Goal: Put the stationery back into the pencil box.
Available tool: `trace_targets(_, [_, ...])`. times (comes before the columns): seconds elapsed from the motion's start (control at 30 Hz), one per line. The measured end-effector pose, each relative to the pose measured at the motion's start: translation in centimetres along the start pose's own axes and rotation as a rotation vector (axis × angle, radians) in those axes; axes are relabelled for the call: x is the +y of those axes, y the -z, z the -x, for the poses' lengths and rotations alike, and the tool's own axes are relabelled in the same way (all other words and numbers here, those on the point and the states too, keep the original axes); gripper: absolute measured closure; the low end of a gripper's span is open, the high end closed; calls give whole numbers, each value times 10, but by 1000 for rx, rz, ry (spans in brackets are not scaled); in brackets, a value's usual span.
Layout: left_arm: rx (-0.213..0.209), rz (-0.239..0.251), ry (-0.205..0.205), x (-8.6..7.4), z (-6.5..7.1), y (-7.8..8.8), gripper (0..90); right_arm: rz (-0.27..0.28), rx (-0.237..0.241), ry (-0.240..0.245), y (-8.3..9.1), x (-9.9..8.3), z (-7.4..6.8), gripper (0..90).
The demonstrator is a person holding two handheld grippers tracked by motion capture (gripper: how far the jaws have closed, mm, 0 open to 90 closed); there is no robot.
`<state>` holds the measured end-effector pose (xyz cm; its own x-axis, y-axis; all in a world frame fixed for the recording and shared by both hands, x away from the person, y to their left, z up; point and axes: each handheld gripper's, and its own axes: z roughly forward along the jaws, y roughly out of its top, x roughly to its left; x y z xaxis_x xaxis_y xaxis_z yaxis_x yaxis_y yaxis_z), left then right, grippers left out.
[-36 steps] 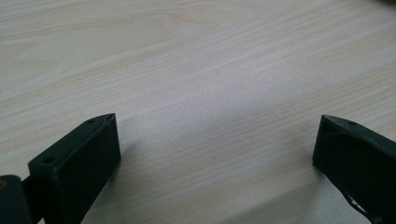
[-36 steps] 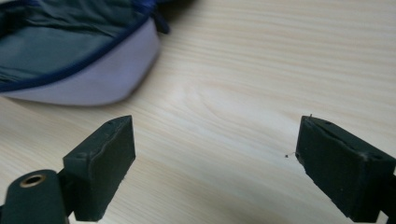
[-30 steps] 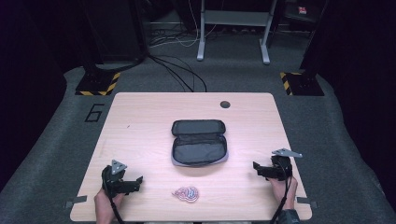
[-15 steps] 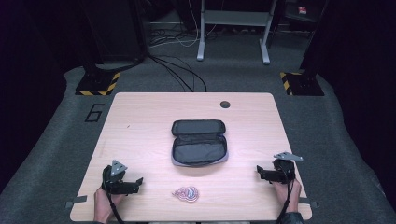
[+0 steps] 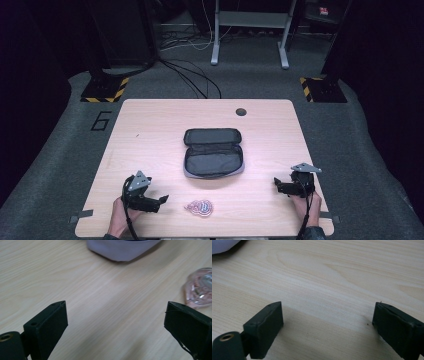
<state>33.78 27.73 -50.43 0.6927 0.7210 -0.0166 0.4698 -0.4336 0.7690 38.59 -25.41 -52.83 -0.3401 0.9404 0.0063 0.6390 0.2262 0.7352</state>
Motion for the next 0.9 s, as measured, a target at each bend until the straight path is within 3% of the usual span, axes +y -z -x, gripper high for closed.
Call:
trace_targets(0.2, [-84,10,-80,6,20,-10,46,8,-5,-10,1,0,1,122])
trace_targets(0.23, [-116,7,-83,6,24,-14,47,10,-6,-11,0,0,1,122])
trace_targets(0.33, [-158,9,-94,7,33,-20,38,13,-4,-5,0,0,1,121])
trace_targets(0.5, [-184,-8,-137,12,47,-30,26,12,-4,-11,0,0,1,123])
trace_targets(0.63, [-236,-34,-170,16,55,-36,32,12,-5,-11,0,0,1,124])
trace_targets(0.9, [-296,-30,-233,26,67,-49,93,12,-6,-8,0,0,1,132])
